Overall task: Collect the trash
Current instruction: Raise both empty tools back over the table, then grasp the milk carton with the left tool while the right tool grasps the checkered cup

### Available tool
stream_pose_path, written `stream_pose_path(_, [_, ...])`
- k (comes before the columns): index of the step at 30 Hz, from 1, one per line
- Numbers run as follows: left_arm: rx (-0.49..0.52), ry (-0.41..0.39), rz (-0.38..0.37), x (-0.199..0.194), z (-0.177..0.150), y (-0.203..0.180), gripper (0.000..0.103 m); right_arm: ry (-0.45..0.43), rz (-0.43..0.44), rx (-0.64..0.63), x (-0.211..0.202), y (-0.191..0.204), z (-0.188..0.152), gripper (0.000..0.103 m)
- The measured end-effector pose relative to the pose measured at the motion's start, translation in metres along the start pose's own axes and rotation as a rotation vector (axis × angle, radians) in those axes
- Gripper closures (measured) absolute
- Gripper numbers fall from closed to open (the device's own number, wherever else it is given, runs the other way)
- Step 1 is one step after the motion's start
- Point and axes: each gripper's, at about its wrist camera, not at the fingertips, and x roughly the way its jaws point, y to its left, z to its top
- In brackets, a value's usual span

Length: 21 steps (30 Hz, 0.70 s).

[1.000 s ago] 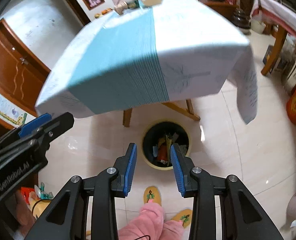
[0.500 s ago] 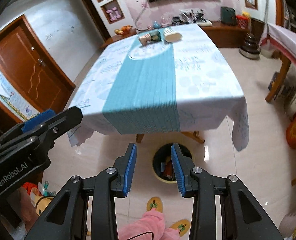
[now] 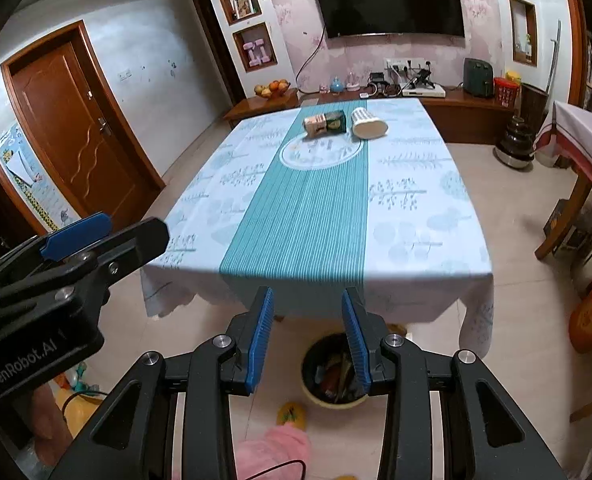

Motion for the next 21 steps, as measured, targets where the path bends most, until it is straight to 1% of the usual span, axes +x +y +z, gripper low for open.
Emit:
stream_pose_path(3, [0.009, -0.008, 0.005, 0.009, 0.009, 0.006, 0.034, -0.009, -0.019, 0.000, 0.013, -0.004, 0.014, 0.067])
stream_pose_path(6, [0.002, -0.004, -0.003, 0.029, 0.019, 0.016, 0.034, -0.011, -0.042, 0.008, 0.035, -0.010, 0.030, 0.067])
stream_pose_path(10, [0.004, 0.018, -0.021, 0.069, 0.040, 0.037, 0.034, -0.004, -0.084, 0.037, 0.076, -0.019, 0.062, 0.067])
stream_pose_path(13, [0.015, 0.047, -0.041, 0.105, 0.061, 0.054, 0.034, -0.004, -0.116, 0.086, 0.108, -0.026, 0.093, 0.067])
stream_pose_path(18, [0.053, 0.099, -0.066, 0.175, 0.112, 0.085, 0.034, 0.027, -0.138, 0.207, 0.171, -0.037, 0.152, 0.067])
stream_pose_path(21, [0.052, 0.138, -0.107, 0.222, 0.152, 0.110, 0.034, 0.039, -0.150, 0.283, 0.211, -0.046, 0.186, 0.067])
